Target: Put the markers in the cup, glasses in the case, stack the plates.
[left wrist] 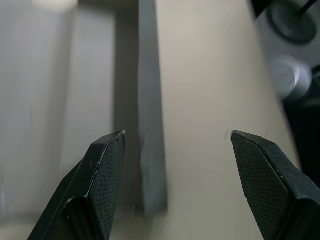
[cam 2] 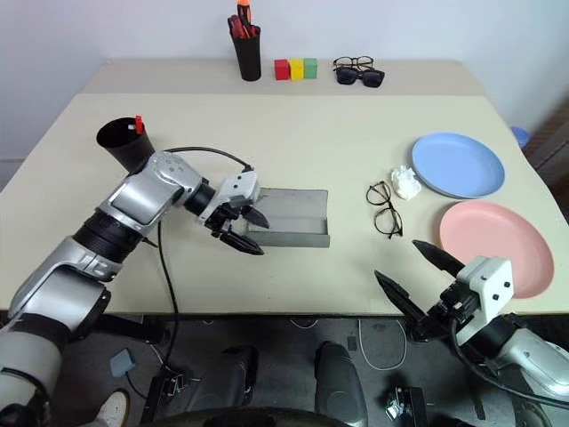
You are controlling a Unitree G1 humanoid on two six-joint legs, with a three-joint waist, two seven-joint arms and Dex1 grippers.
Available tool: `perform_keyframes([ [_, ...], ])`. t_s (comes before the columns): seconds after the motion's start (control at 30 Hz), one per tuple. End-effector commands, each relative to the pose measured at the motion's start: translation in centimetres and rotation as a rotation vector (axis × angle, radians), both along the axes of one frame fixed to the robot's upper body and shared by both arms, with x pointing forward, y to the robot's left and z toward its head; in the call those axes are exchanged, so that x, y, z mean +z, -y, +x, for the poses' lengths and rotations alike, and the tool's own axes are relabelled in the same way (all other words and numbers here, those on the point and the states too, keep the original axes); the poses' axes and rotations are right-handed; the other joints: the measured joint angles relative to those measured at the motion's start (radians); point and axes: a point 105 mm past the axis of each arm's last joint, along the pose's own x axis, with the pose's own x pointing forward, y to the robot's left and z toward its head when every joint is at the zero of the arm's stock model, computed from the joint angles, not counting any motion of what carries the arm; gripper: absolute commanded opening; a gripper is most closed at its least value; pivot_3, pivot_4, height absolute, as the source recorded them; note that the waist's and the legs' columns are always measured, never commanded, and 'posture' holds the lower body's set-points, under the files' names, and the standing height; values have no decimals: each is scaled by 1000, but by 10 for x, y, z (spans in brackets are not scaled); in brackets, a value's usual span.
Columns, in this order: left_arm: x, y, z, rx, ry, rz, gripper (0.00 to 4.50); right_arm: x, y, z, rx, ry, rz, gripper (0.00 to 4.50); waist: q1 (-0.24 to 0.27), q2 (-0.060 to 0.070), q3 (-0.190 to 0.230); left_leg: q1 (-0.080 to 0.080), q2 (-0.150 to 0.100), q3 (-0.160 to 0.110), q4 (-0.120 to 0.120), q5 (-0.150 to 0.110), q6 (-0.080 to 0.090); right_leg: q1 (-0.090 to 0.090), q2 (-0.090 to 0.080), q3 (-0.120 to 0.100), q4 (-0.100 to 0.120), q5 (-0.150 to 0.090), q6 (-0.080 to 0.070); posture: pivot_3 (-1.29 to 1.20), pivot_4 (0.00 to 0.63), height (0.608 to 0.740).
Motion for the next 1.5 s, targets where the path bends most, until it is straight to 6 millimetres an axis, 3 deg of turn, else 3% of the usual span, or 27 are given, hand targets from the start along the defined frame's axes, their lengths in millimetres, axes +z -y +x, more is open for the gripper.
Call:
perform_keyframes([
  [0.03, -3, -11, -3, -7, 3, 28, 2223, 8, -6, 2, 42, 43, -7, 4500, 0, 0, 0, 0, 0, 0, 0, 0, 0, 0, 0, 0, 0, 0, 0, 0, 150, 740],
  [0.13, -7, -15, -1, 35, 23, 35, 857, 8, -2, 8, 41, 47, -3, 4500, 2, 0, 0, 0, 0, 0, 1, 0, 0, 1, 0, 0, 0, 0, 0, 0, 150, 740],
  [0.43, -5, -1, -7, 101, 14, -5, 857, 15, -5, 25, 74, 62, -12, 4500, 4, 0, 0, 0, 0, 0, 1, 0, 0, 1, 0, 0, 0, 0, 0, 0, 150, 740],
  [0.73, -4, 17, -6, 110, 30, -12, 857, 21, -7, 31, 82, 89, -38, 4500, 2, 0, 0, 0, 0, 0, 1, 0, 0, 1, 0, 0, 0, 1, 0, 0, 150, 740],
  [0.83, -7, 19, 0, 129, 33, 7, 55, 23, -10, 30, 82, 96, -37, 4500, 3, 0, 0, 0, 0, 0, 1, 0, 0, 1, 0, 0, 0, 1, 0, 0, 150, 740],
  [0.87, -6, 19, 0, 125, 30, 6, 21, 23, -10, 30, 82, 96, -36, 4500, 3, 0, 0, 0, 0, 0, 1, 0, 0, 1, 0, 0, 0, 0, 0, 0, 150, 740],
  [1.17, 0, 24, 4, 120, 26, 8, 21, 21, -6, 28, 52, 103, -36, 4500, 3, 0, 0, 0, 0, 0, 1, 0, 0, 1, 0, 0, 0, 1, 0, 0, 150, 740],
  [1.5, 10, 57, -5, 145, -75, -37, 21, 9, 5, 31, 48, 91, -48, 4500, 1, 0, 0, 0, -1, 0, 1, 0, 0, 1, 0, 0, 0, 0, 0, 0, 150, 740],
])
